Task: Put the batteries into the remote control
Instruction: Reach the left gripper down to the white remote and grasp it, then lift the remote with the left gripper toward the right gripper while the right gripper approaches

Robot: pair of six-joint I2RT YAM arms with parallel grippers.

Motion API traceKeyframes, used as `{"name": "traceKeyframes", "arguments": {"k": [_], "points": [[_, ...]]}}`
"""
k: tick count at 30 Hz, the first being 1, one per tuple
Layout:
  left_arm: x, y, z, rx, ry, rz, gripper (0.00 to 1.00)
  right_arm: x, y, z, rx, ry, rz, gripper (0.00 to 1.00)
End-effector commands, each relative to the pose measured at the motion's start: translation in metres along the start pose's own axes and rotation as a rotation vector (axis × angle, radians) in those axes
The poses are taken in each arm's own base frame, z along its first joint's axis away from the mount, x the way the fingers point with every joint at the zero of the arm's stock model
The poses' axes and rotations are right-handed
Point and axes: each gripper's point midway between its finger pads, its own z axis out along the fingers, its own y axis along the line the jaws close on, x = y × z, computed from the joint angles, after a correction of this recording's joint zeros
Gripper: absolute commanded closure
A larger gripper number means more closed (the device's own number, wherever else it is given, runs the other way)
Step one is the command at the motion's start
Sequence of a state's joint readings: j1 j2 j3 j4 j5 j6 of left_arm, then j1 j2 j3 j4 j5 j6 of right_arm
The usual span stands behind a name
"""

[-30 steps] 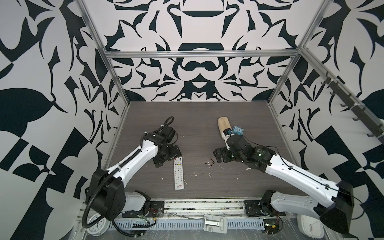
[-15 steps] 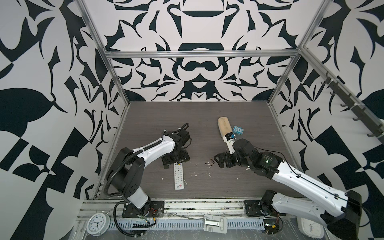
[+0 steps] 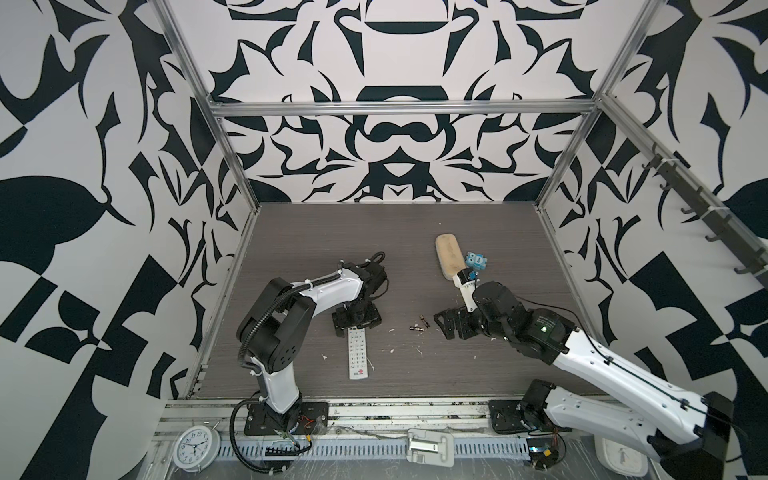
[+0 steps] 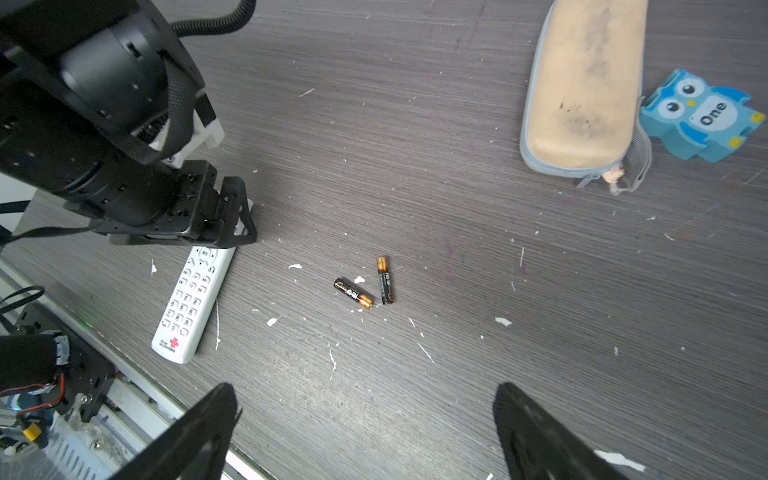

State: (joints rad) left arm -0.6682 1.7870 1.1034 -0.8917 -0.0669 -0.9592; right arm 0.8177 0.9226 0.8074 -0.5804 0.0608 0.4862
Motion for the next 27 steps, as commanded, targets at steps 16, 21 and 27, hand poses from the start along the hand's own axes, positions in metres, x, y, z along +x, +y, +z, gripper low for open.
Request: {"name": "traceKeyframes", "arguments": {"k": [16,21,27], "points": [[-0.009,-0.005,-0.038,0.102,-0.128,0.035,0.58,-0.023,0.007,-0.014,-0.029,-0.078,-0.002,0.02],[-0.022,-0.022,-0.103,0.293,-0.302,0.118,0.63,-0.035,0.019,-0.025,-0.087,-0.095,-0.019,0.05],[-0.021,-0.05,-0.24,0.709,-0.6,0.284,0.62,-0.071,0.058,-0.063,-0.292,-0.255,-0.062,0.0]]}}
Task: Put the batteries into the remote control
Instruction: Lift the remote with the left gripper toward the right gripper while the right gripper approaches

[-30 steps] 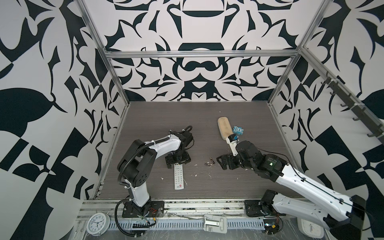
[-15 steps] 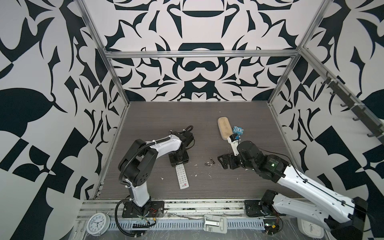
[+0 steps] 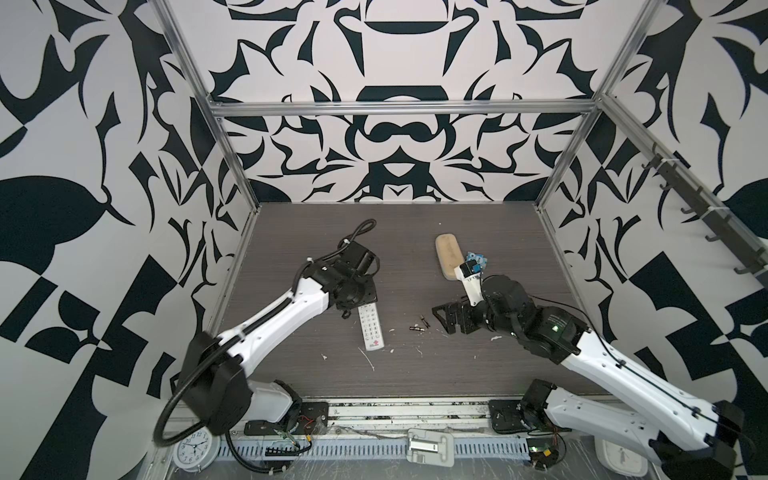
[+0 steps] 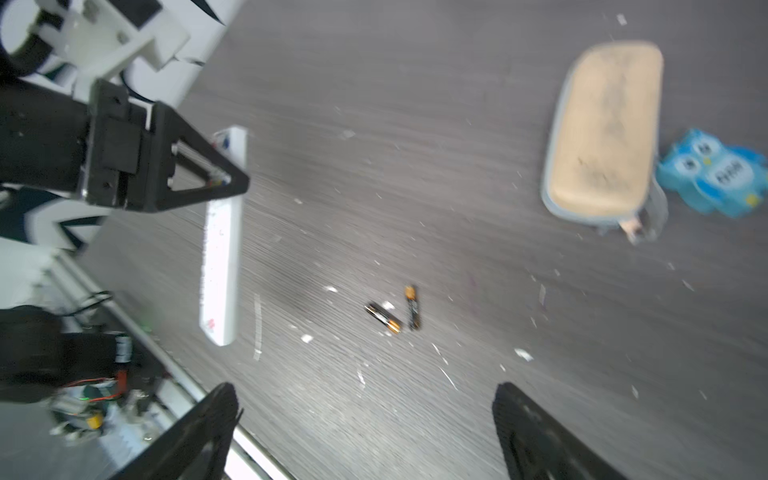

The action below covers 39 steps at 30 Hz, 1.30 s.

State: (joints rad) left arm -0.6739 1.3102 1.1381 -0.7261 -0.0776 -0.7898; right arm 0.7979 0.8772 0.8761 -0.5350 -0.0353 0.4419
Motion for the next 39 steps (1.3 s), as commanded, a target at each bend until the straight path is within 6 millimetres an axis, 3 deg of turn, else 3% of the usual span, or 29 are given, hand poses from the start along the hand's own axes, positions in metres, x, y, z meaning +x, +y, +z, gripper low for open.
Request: {"name": "traceKeyframes", "arguments": {"k": [1,8,17,26,33,39], "points": [[-0.037,-0.053,-0.062,0.249,-0.164,0.127,0.62,-0.048,0.039,-0.029,-0.174,-0.167,-0.036,0.0],[-0.055,-0.111,-0.126,0.51,-0.199,0.242,0.64,-0.097,0.104,-0.037,-0.472,-0.209,-0.016,0.0],[-0.058,-0.148,-0.18,0.736,-0.197,0.272,0.72,-0.111,0.12,-0.049,-0.577,-0.224,-0.036,0.0],[-0.047,-0.17,-0.198,0.881,-0.11,0.299,0.67,-0.111,0.134,-0.049,-0.661,-0.194,-0.079,0.0],[-0.048,-0.171,-0.2,0.894,-0.123,0.29,0.66,-0.112,0.132,-0.046,-0.704,-0.196,-0.032,0.05],[-0.049,-0.173,-0.205,0.909,-0.13,0.299,0.66,-0.111,0.142,-0.044,-0.785,-0.158,-0.038,0.07]]}}
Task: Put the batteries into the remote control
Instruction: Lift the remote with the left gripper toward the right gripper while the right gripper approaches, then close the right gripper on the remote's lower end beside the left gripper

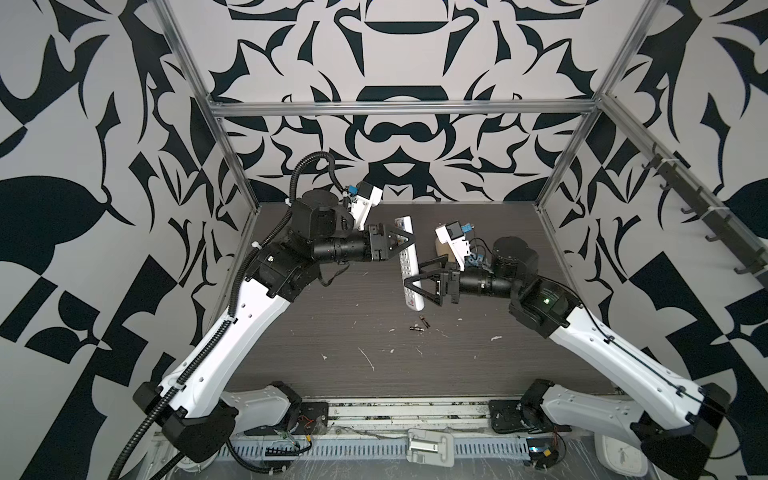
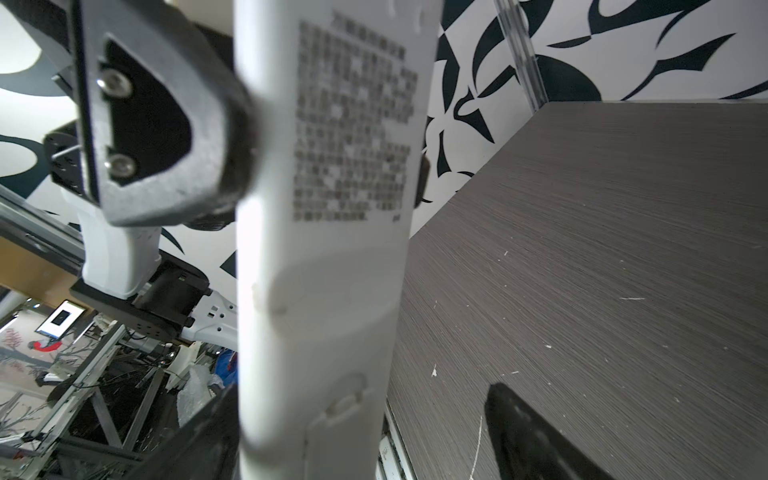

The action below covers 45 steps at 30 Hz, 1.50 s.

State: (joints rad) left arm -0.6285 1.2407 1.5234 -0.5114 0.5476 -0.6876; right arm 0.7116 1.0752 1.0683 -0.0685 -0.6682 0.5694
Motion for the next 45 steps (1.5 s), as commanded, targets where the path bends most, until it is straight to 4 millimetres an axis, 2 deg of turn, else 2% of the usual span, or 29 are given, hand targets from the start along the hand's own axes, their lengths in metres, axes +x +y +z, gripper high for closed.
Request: {"name": "traceKeyframes", "arguments": {"k": [1,5,9,13,19,22,32,36,39,45], "points": [[-0.007,-0.014,-0.005,0.048,-0.02,0.028,0.67,-0.011,0.02,0.002,-0.105,-0.011,-0.033,0.07],[-0.01,-0.019,-0.006,0.058,-0.023,0.036,0.67,-0.015,0.021,0.001,-0.126,-0.017,-0.022,0.05],[-0.013,-0.023,-0.007,0.074,-0.033,0.042,0.67,-0.007,0.017,0.002,-0.137,0.008,-0.004,0.04],[-0.016,-0.03,-0.006,0.095,-0.028,0.048,0.68,-0.006,0.025,0.0,-0.156,0.037,0.005,0.04],[-0.02,-0.042,-0.01,0.127,-0.023,0.054,0.69,0.003,0.038,-0.014,-0.195,0.075,-0.023,0.04],[-0.019,-0.045,-0.012,0.129,-0.013,0.05,0.73,0.001,0.038,-0.014,-0.203,0.074,-0.027,0.05],[-0.019,-0.044,-0.013,0.121,-0.017,0.046,0.73,-0.005,0.045,-0.012,-0.272,0.062,-0.043,0.09],[-0.02,-0.047,-0.015,0.127,-0.026,0.054,0.73,-0.008,0.047,-0.011,-0.285,0.06,-0.042,0.12],[-0.022,-0.046,-0.014,0.129,-0.027,0.054,0.73,-0.009,0.046,-0.01,-0.282,0.056,-0.043,0.21],[-0.023,-0.046,-0.012,0.138,-0.032,0.059,0.74,-0.011,0.049,-0.013,-0.286,0.046,-0.047,0.28]]}}
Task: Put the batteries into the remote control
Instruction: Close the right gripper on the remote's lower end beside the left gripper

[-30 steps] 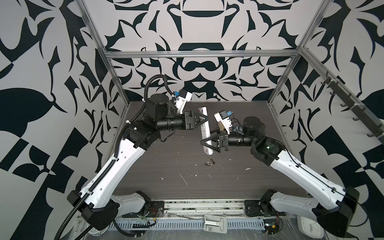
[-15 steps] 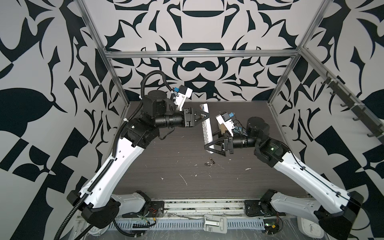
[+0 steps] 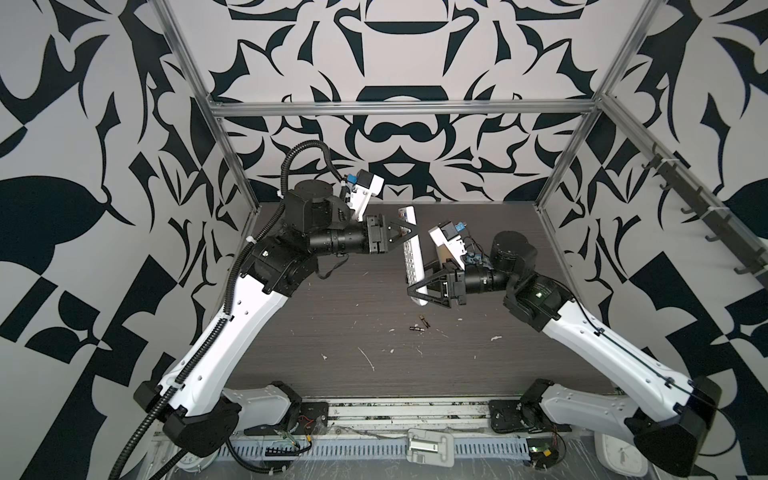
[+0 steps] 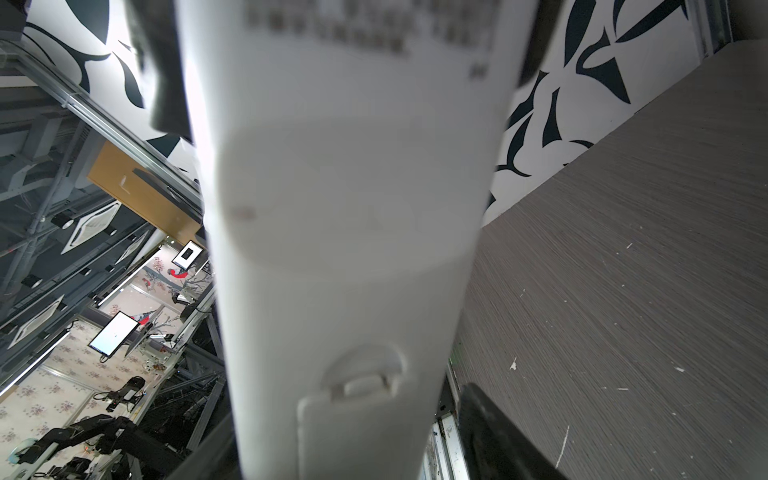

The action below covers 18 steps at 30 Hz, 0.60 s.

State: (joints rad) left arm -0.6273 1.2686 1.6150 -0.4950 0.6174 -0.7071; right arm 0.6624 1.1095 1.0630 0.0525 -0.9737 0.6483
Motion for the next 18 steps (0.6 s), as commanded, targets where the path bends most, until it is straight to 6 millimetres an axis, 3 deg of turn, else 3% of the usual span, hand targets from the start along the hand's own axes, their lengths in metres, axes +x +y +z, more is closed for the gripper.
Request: {"name": "traceKeyframes", "arguments": {"k": [1,10,13,14,15,17,18], "points": [[-0.009,-0.015,-0.004,0.046,-0.027,0.032,0.74,-0.016,0.023,-0.006,-0.04,-0.044,-0.084,0.3],[-0.008,-0.016,-0.004,0.056,-0.021,0.029,0.74,-0.018,0.026,-0.009,-0.04,-0.05,-0.094,0.53],[-0.009,-0.005,0.007,0.043,-0.003,0.009,0.73,-0.02,0.021,-0.011,-0.008,-0.066,-0.095,0.74],[-0.01,-0.005,0.008,0.043,-0.003,0.009,0.71,-0.021,0.019,-0.012,0.003,-0.076,-0.096,0.86],[-0.01,-0.005,0.008,0.042,-0.004,0.009,0.67,-0.021,0.017,-0.014,0.02,-0.088,-0.098,0.98],[-0.01,-0.001,0.01,0.034,-0.005,0.002,0.54,-0.023,0.015,-0.019,0.054,-0.109,-0.115,1.0],[-0.01,0.002,0.011,0.026,-0.008,-0.003,0.42,-0.023,0.015,-0.02,0.07,-0.114,-0.128,1.0]]}}
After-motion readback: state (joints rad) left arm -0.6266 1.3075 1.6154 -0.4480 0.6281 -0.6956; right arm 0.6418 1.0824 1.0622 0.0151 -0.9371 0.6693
